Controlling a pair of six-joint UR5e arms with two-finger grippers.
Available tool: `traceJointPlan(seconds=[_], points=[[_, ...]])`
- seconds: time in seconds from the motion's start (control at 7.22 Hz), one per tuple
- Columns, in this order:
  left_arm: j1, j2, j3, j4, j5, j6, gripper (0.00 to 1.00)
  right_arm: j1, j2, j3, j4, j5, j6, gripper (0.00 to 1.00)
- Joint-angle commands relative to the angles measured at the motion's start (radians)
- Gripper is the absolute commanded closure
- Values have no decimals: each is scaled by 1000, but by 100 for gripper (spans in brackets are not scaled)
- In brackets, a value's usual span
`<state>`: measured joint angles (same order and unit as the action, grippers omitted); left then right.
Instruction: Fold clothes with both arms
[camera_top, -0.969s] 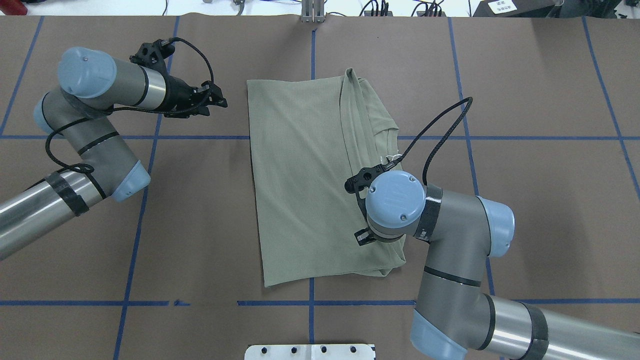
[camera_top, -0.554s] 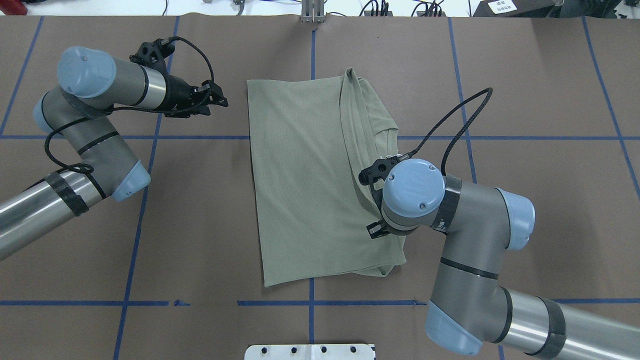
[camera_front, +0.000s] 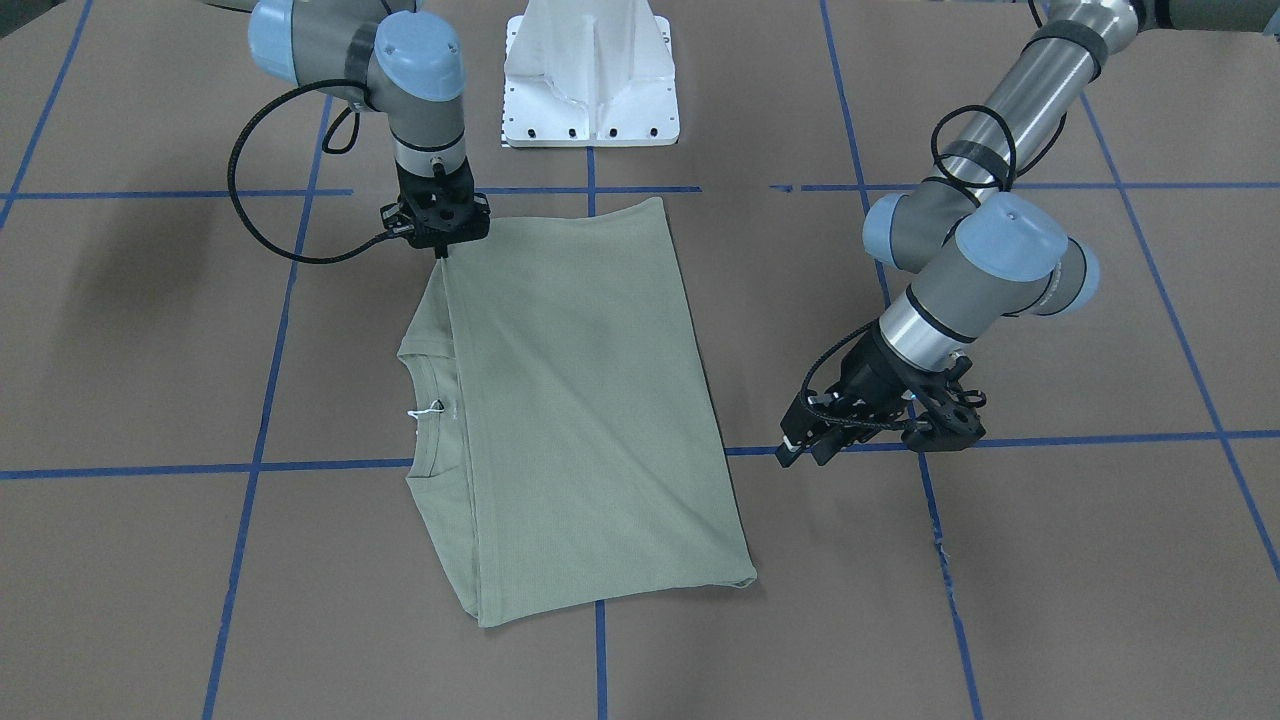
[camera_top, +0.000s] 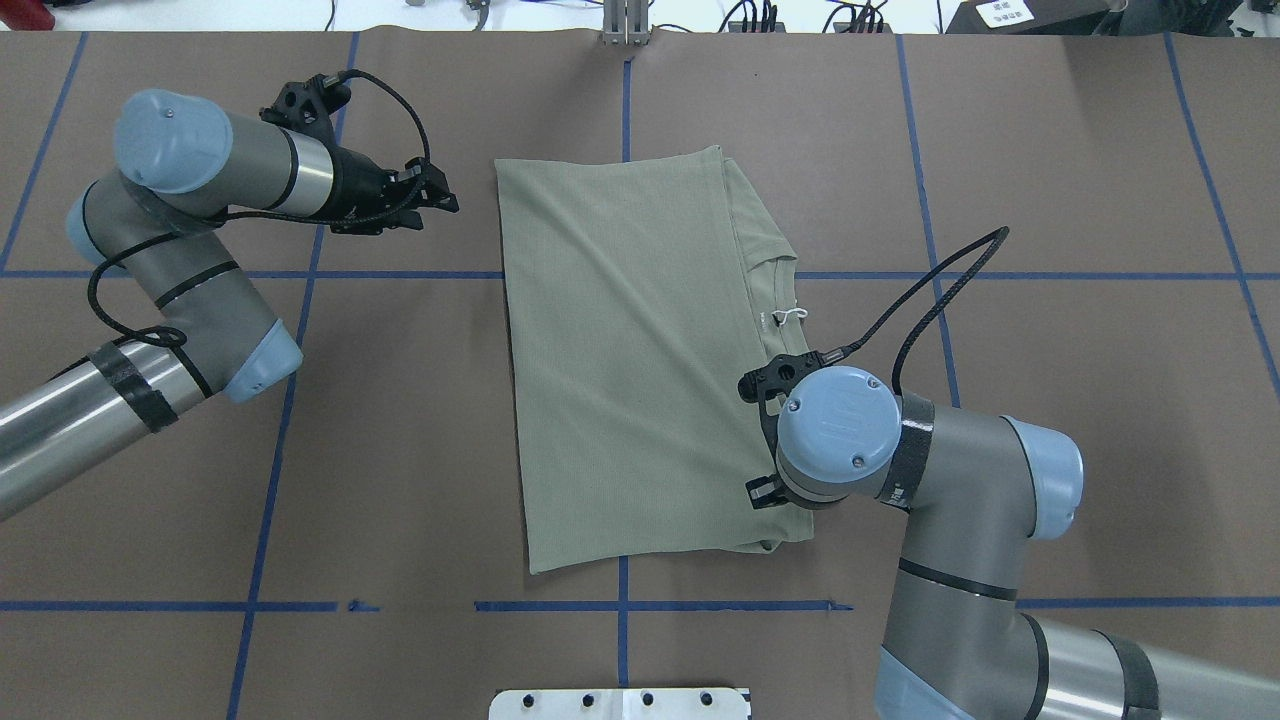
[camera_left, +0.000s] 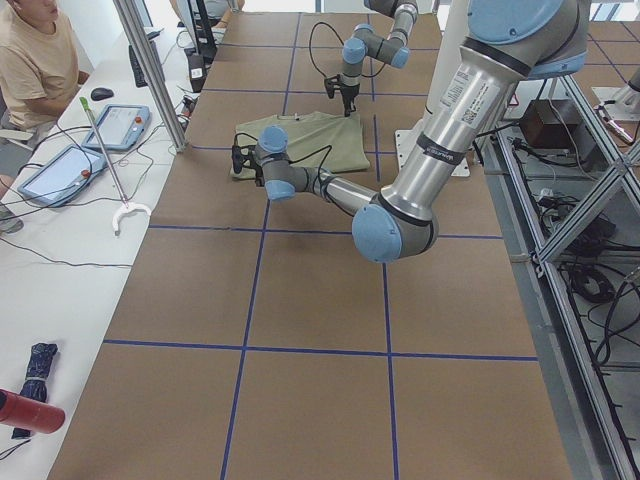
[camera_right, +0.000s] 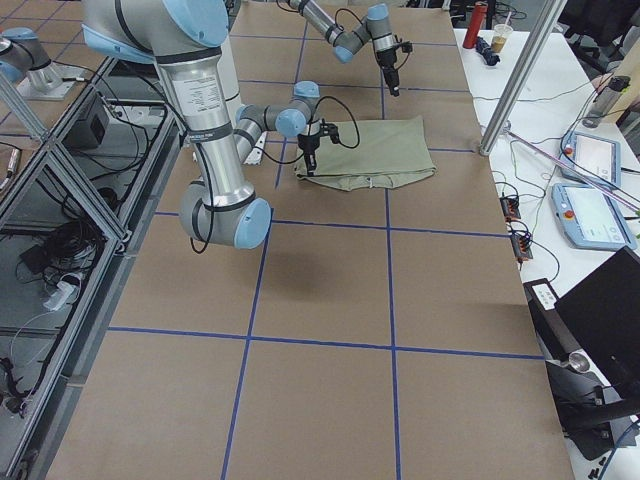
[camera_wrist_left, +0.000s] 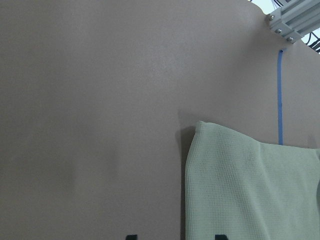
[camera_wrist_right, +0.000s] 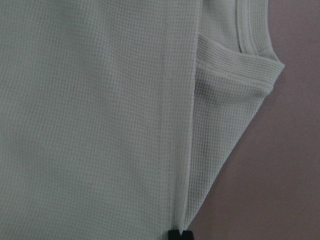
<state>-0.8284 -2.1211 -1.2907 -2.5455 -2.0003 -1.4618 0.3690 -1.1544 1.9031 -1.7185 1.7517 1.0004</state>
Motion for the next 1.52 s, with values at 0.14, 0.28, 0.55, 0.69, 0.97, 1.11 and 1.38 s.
traceJointPlan(seconds=[0.14, 0.28, 0.55, 0.69, 0.97, 1.11, 1.38], points=[[0, 1, 1, 1, 0, 0, 40, 8, 1, 45, -3, 2, 45, 0], [2, 1, 1, 1, 1, 0, 40, 8, -1, 72, 0, 5, 239, 0], [2, -2, 1, 2, 1, 0, 40, 7, -7, 89, 4, 3, 607, 0], [2, -2, 1, 2, 1, 0, 40, 2, -11, 83, 38, 2, 755, 0], [2, 0, 2, 2, 1, 0, 40, 1, -88, 56, 301, -3, 1029, 0], [2, 0, 1, 2, 1, 0, 40, 1, -94, 24, 325, 5, 1035, 0], [2, 1, 1, 2, 1, 0, 40, -7, -123, 24, 333, -12, 1066, 0]])
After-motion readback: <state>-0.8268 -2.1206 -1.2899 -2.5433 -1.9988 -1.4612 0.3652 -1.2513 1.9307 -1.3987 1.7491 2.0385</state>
